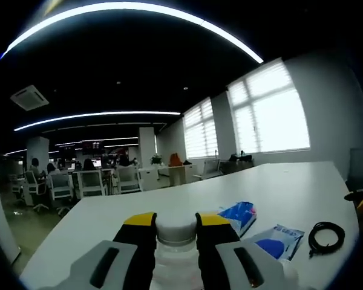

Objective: Arrange the tabletop items into an orderly group along one side of the table until the central work area is clear of visible clutter.

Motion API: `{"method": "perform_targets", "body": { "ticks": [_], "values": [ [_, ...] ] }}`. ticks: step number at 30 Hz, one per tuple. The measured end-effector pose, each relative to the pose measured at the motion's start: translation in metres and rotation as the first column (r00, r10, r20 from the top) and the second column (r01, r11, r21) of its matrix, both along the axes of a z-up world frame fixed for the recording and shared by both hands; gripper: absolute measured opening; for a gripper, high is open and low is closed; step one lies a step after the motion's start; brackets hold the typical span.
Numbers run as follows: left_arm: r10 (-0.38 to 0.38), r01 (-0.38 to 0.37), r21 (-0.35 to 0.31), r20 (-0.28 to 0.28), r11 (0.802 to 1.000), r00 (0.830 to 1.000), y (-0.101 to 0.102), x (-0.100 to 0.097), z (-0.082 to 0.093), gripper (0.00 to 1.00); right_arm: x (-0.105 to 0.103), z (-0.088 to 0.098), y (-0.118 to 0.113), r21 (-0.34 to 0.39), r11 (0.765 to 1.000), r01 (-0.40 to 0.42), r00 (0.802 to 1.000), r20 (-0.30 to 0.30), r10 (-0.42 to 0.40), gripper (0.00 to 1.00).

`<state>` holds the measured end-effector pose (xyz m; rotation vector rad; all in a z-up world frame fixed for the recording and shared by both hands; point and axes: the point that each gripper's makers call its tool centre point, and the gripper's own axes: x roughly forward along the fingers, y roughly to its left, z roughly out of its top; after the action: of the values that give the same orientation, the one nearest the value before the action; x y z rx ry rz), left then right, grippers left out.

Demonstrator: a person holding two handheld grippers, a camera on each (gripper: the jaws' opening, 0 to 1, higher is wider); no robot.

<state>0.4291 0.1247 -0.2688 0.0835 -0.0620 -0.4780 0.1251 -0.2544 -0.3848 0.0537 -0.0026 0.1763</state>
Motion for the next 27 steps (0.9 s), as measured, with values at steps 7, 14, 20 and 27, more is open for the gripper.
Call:
{"method": "perform_targets", "body": {
  "ticks": [7, 14, 20, 27],
  "values": [
    [0.009, -0.010, -0.016, -0.002, 1.000, 1.000, 0.001, 0.010, 0.001, 0.23, 0.002, 0.001, -0.002, 0.016, 1.000, 0.000, 1.000, 0.004, 0.000, 0.68],
    [0.035, -0.035, -0.022, -0.018, 0.999, 0.999, 0.008, 0.015, -0.007, 0.23, 0.001, -0.003, -0.003, 0.009, 1.000, 0.006, 1.000, -0.008, -0.006, 0.68],
    [0.035, -0.035, -0.019, -0.014, 0.999, 0.999, 0.010, 0.014, -0.005, 0.23, 0.002, -0.002, -0.006, 0.013, 1.000, 0.018, 1.000, -0.004, -0.018, 0.68],
    [0.052, -0.052, -0.027, 0.001, 0.998, 0.999, 0.016, 0.014, -0.002, 0.23, 0.003, -0.003, -0.002, 0.006, 1.000, 0.007, 1.000, -0.009, -0.007, 0.68]
  ]
}}
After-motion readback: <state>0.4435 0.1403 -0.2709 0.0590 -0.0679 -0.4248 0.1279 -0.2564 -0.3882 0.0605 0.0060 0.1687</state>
